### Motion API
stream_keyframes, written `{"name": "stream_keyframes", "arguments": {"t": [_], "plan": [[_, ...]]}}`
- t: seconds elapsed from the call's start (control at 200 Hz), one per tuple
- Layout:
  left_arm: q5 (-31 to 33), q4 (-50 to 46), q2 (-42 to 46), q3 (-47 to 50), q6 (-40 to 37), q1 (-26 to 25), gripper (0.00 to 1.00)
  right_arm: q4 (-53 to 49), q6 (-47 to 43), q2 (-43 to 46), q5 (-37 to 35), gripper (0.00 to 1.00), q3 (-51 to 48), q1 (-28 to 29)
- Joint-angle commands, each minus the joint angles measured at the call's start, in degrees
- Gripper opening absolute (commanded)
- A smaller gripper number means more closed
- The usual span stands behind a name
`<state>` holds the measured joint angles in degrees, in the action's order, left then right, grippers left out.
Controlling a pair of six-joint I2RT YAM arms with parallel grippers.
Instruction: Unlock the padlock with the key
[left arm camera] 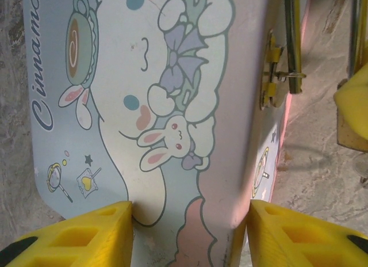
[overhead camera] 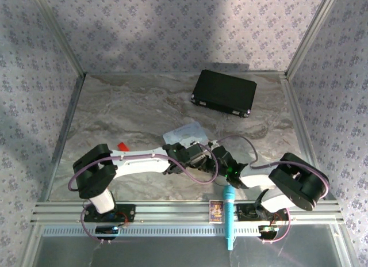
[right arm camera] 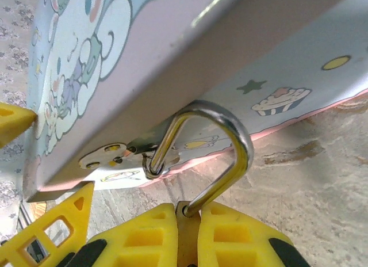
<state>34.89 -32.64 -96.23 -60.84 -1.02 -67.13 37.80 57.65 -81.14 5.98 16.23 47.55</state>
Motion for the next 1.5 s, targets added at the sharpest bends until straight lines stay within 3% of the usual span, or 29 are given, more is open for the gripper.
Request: {"name": "stream_keyframes", "arguments": {"t": [0.0, 0.375, 0.485, 0.535, 0.69, 0.855, 1.159, 1.494], "plan": [[-2.19, -4.08, -0.73, 3.26, 0.94, 0.25, 0.5, -0.56, 0.46, 1.68, 1.98, 0.0, 0.25, -2.03], [-2.13, -3.05, 0.64, 5.16, 1.74, 0.16, 0.5, -3.28, 0.17, 1.52, 9.32, 0.0, 0.41, -7.07], [-2.39, -2.63, 1.29, 5.16, 2.21, 0.16, 0.49, 3.27, 6.17, -1.31, 11.29, 0.0, -1.82, -9.42], [-2.69, -2.51, 1.47, 5.12, 2.48, 0.01, 0.49, 5.39, 7.58, -2.5, 11.42, 0.0, -1.66, -9.45], [-2.25, -2.23, 1.74, 5.28, 2.43, -0.28, 0.49, -0.93, 6.95, -3.61, 8.46, 0.0, 2.4, -7.48], [-2.11, -3.04, 1.74, 5.29, 2.48, -0.28, 0.48, -0.74, 9.29, -3.23, 6.96, 0.0, 0.32, -9.6], [-2.11, -3.47, 0.69, 4.63, 3.08, -0.45, 0.46, 12.21, 19.65, -9.9, 8.18, 0.0, 0.67, -9.73], [-2.11, -3.75, 0.28, 4.68, 3.0, -0.45, 0.46, 16.24, 18.94, -10.24, 8.17, 0.0, -2.33, -12.65]]}}
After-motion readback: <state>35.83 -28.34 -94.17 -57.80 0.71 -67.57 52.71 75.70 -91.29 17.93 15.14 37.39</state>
